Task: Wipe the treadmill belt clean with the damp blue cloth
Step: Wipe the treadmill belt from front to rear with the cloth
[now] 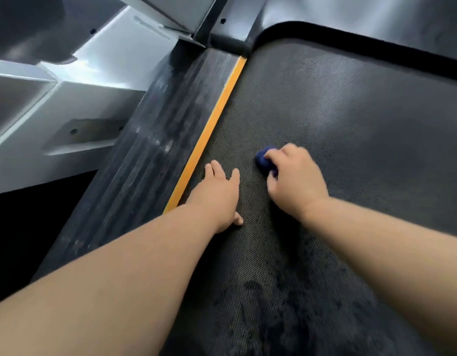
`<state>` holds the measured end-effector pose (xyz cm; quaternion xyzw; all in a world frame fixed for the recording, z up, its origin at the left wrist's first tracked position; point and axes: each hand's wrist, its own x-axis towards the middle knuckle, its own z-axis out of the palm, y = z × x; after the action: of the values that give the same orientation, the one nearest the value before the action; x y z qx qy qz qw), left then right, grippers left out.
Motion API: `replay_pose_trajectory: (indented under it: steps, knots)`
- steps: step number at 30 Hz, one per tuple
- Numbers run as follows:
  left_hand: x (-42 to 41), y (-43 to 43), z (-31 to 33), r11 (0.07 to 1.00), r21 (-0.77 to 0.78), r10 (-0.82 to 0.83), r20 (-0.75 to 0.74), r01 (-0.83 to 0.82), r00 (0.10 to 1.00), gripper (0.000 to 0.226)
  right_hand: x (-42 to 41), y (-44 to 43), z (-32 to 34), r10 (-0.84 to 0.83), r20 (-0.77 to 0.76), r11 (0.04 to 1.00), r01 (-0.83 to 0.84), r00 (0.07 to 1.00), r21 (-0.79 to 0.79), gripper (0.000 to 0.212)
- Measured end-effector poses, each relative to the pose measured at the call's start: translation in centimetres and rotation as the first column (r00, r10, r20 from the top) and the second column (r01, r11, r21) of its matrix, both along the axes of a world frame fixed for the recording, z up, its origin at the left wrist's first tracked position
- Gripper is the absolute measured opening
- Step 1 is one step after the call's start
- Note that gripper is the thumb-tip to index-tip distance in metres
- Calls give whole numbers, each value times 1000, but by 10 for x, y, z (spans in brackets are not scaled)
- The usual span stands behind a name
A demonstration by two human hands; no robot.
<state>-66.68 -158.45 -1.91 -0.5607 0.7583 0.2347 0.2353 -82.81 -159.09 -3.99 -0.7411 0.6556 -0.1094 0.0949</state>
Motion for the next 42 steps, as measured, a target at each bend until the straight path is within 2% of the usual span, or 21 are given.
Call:
replay_pose_trajectory:
  steps: [3, 6, 7, 9, 11, 12, 14, 16, 18, 19, 20, 22, 24, 25, 28, 30, 32, 34, 36, 38, 42]
  knots:
    - [4, 0, -2, 1000, -14, -6, -13, 6, 1000, 108, 8, 44, -10, 288, 58, 958, -287, 956, -20, 33]
    - [2, 0, -3, 1000, -3, -10, -2, 10, 1000, 108, -13, 24, -10, 503, -99, 862, -507, 859, -20, 28]
    - [2, -1, -2, 1000, 2, -11, 3, 11, 1000, 108, -23, 10, -7, 456, -160, 885, -465, 875, -19, 24]
    - [1, -2, -1, 1000, 2, -19, 4, 19, 1000, 108, -43, -14, -2, 120, -176, 990, -130, 977, -48, 24]
    - [1, -2, -3, 1000, -7, -30, 4, 30, 1000, 108, -42, -17, 0, -211, -131, 977, 214, 969, 4, 26]
    - [2, -1, -5, 999, -16, -30, 5, 30, 1000, 108, -30, -8, 0, -265, -124, 962, 270, 956, 30, 24]
    - [4, -1, -6, 999, -36, -32, 3, 32, 999, 108, 1, 25, 1, -226, -66, 973, 228, 972, 34, 18]
    - [5, 2, -6, 999, -41, -27, -5, 27, 1000, 107, 24, 66, -5, -58, 44, 998, 57, 997, 33, 16]
    - [3, 2, -5, 999, -39, -27, 9, 28, 1000, 108, 22, 81, -7, 80, 12, 997, -80, 997, -8, 26]
    - [2, 0, -5, 999, -31, -23, 14, 23, 1000, 108, 11, 71, -7, 73, -56, 997, -75, 996, -32, 29]
    - [1, -1, -5, 1000, -18, -16, 15, 16, 1000, 109, -1, 55, -4, -28, -99, 999, 23, 995, -49, 28]
    - [0, -3, -6, 1000, 4, -11, 32, 11, 999, 110, -27, 21, -1, -375, -133, 927, 375, 918, -23, 28]
    - [-2, -5, -6, 1000, 2, -10, 57, 10, 998, 112, -34, 15, -3, -492, -129, 866, 500, 861, 27, 27]
    - [-3, -6, -5, 1000, 2, -11, 64, 11, 998, 112, -24, 25, -1, -476, -106, 875, 482, 873, 48, 26]
    - [-2, -3, -2, 1000, -8, -13, 62, 14, 998, 112, 14, 82, -3, -263, 13, 964, 262, 965, 50, 29]
    - [1, -2, 1, 994, -77, -72, 48, 75, 996, 112, 16, 106, -9, -152, 11, 988, 151, 988, 19, 36]
    - [1, -7, 2, 963, -174, -205, 23, 206, 979, 113, -8, 88, -12, -210, -72, 976, 205, 975, -75, 36]
    - [-4, -12, 5, 957, -134, -264, -32, 257, 964, 116, -32, 56, -8, -405, -114, 914, 396, 907, -90, 36]
    - [-10, -16, 4, 958, -93, -276, -29, 272, 961, 119, -40, 36, -8, -486, -82, 874, 485, 870, -34, 37]
    - [-14, -18, -1, 949, -119, -294, 6, 292, 956, 120, -25, 45, -8, -491, -18, 871, 491, 871, 21, 35]
    - [-11, -15, -5, 955, -123, -274, -5, 271, 962, 122, 13, 111, -18, -284, 42, 958, 285, 958, -27, 34]
